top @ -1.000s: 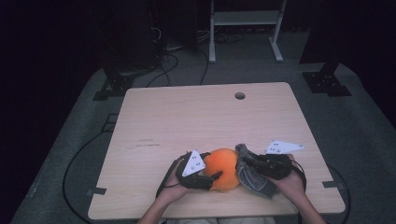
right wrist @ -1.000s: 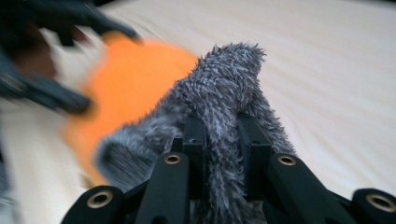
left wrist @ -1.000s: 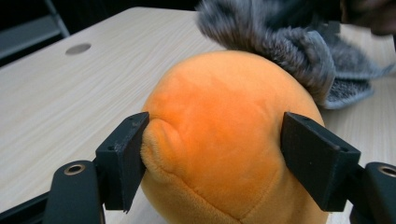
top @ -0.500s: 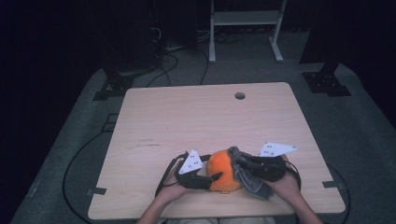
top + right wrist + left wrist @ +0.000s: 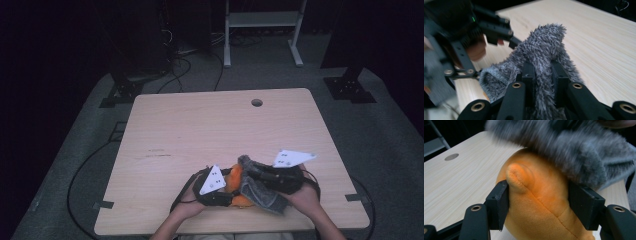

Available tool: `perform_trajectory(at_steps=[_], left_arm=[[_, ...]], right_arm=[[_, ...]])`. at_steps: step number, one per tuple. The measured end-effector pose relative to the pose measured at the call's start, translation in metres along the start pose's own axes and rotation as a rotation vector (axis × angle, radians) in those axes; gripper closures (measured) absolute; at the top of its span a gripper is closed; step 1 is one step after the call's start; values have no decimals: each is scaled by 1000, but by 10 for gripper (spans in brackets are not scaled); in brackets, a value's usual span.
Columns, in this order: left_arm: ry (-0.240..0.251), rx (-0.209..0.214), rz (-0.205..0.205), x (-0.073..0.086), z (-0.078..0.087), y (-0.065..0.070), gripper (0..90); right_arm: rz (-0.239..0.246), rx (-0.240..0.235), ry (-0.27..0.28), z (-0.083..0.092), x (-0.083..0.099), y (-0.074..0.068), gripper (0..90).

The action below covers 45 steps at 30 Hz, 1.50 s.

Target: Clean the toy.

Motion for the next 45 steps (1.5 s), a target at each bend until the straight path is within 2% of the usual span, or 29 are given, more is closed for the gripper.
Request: perform_trajectory(at_steps=[1,2,3,4,8,9,10,11,12,13,16,18,19,21,24,26,28,30,34,38,40,42,45], left_arm=[[-3,14,17,3,2,-1,356],[-3,14,17,3,2,-1,364],[2,33,47,4,4,-3,370],[2,33,47,4,4,-3,372],[9,51,56,3,6,-3,367],[27,81,70,0,8,-1,331],[27,81,70,0,8,-1,281],[6,86,90,1,9,-3,235],[-10,91,97,4,9,-3,226],[-11,93,98,6,9,-3,233],[-10,73,84,7,7,-3,331],[-10,66,78,5,6,-3,370],[-16,70,68,4,5,-2,378],[-12,78,39,3,5,2,385],[-18,103,-43,0,4,12,391],[-47,124,-112,0,4,19,392],[-71,117,-138,3,5,19,389],[-60,110,-105,4,6,16,393],[-50,107,-52,6,5,12,394],[-55,97,-21,9,6,7,392],[-62,87,-7,11,6,4,391],[-73,78,1,14,7,0,389],[-77,71,12,16,9,-2,387]], right_arm=[[15,1,-20,-7,6,1,753],[-7,-11,-11,-8,9,3,753],[-21,-18,-4,-7,11,6,753],[-21,-18,-4,-7,11,6,753],[-66,19,-15,3,23,25,754],[-87,29,-21,6,27,31,754],[-91,34,-22,7,29,33,755],[-90,44,-24,8,30,35,756],[-84,55,-28,9,31,36,756],[-90,53,-26,9,31,37,756],[-96,50,-24,8,31,39,755],[-73,91,-24,9,29,39,755],[-53,111,-19,10,26,38,756],[-6,112,-9,13,16,31,758],[9,24,27,14,-6,10,758],[21,-35,17,8,-11,-6,755],[45,-47,-13,2,-9,-12,754],[38,-36,-23,0,-5,-7,755],[-24,19,-31,5,8,18,756],[-83,82,-52,13,28,42,756],[-94,111,-61,18,32,48,758],[-66,115,-48,21,29,42,758],[50,119,-63,23,24,21,757]])
Point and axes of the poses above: each handheld gripper's, and its own axes: z roughly backward along the jaws, x roughly out of its underside, y roughly to its right, the point moved 10 cm from there along -z, roughly forward along the jaws, and after that the axes turned 9 degrees about y, right-handed, at the moved point
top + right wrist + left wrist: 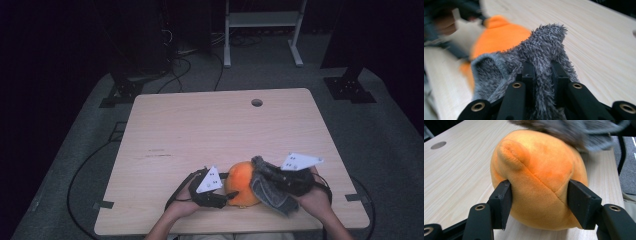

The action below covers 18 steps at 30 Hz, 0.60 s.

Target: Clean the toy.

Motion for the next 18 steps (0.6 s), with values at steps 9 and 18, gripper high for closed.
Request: perform_trajectory(at_steps=[9,18], left_arm=[[44,5,19,-8,5,-4,354],[63,-25,-11,-12,5,-7,505]], right_arm=[[43,20,0,-9,8,-1,747],[12,45,30,-16,13,14,733]])
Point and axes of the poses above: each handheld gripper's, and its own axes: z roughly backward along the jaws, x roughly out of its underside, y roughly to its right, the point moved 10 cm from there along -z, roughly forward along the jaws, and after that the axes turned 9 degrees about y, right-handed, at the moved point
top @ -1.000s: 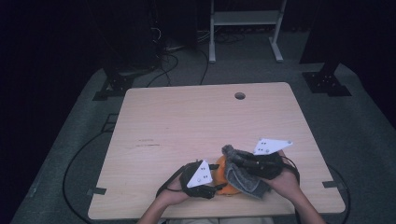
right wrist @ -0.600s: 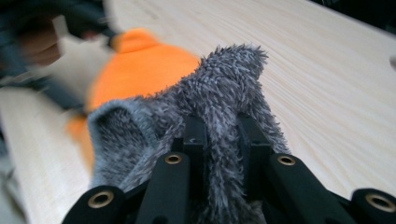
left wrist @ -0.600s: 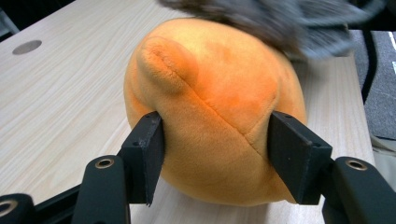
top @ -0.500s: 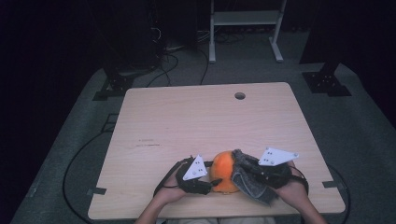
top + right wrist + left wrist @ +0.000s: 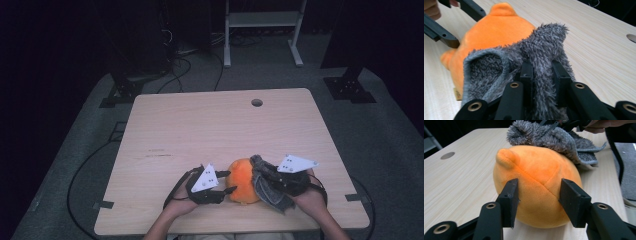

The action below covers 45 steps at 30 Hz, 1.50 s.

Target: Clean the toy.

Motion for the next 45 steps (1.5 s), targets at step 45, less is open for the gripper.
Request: perform_trajectory(at_steps=[45], left_arm=[[81,64,38,-2,-3,0,550]], right_arm=[[71,-40,52,-2,-14,-23,752]])
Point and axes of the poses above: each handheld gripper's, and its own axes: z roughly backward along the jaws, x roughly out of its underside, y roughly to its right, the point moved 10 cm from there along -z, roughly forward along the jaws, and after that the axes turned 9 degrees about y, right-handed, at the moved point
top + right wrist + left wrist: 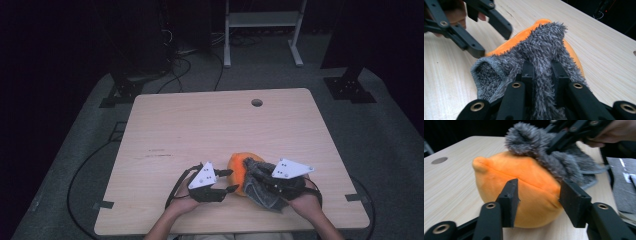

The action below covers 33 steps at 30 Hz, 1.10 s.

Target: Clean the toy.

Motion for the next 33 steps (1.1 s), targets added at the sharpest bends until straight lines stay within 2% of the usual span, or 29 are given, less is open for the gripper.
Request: perform_trajectory(at_steps=[1,2,3,4,6,8,10,12,13,14,15,16,18,20,21,22,24,26,27,29,31,32,33], left_arm=[[-25,1,-13,3,-1,1,591],[-25,1,-13,3,-1,1,628],[-45,-18,-22,5,-3,-1,661],[-55,-32,-20,6,-5,-1,661],[-47,-30,-4,5,-8,-1,679],[-42,-29,-7,3,-9,0,677],[-43,-26,-8,3,-11,1,674],[-41,-26,-1,4,-11,1,668],[-45,-25,1,4,-11,1,664],[-45,-25,1,4,-11,1,662],[-55,-29,-2,6,-11,0,660],[-55,-29,-1,6,-10,0,654],[-53,-31,2,6,-10,0,649],[-54,-26,10,6,-11,0,647],[-53,-25,12,7,-11,1,642],[-51,-25,13,6,-11,1,642],[-24,-25,34,0,-10,2,584],[1,-33,38,-7,-10,2,571],[-23,-53,33,-4,-12,0,581],[-23,-57,37,-2,-13,0,592],[-27,-45,46,1,-13,0,594],[-27,-32,50,2,-14,2,595],[-46,-11,27,4,-15,8,596]], right_arm=[[3,-2,0,1,1,0,752],[3,-2,0,1,1,0,752],[4,1,-2,2,2,2,752],[4,1,-2,2,2,2,752],[-4,16,-7,5,3,7,752],[-7,59,-9,12,4,11,758],[4,62,-1,15,2,8,758],[44,3,22,16,-5,-13,758],[59,-13,17,13,-5,-19,757],[59,-13,17,13,-5,-19,757],[95,-20,-8,7,-3,-26,756],[100,-21,-14,6,-1,-25,755],[89,-26,-12,7,0,-23,754],[59,16,-8,12,0,-9,754],[21,51,-20,16,5,6,754],[21,51,-20,16,5,6,754],[-16,46,-30,16,12,12,755],[-21,36,-37,15,13,10,755],[-12,30,-44,13,12,8,757],[-8,30,-52,12,10,7,759],[-10,26,-47,12,7,5,761],[-9,-2,-29,13,0,-1,761],[6,-36,-10,10,-10,-11,762]])
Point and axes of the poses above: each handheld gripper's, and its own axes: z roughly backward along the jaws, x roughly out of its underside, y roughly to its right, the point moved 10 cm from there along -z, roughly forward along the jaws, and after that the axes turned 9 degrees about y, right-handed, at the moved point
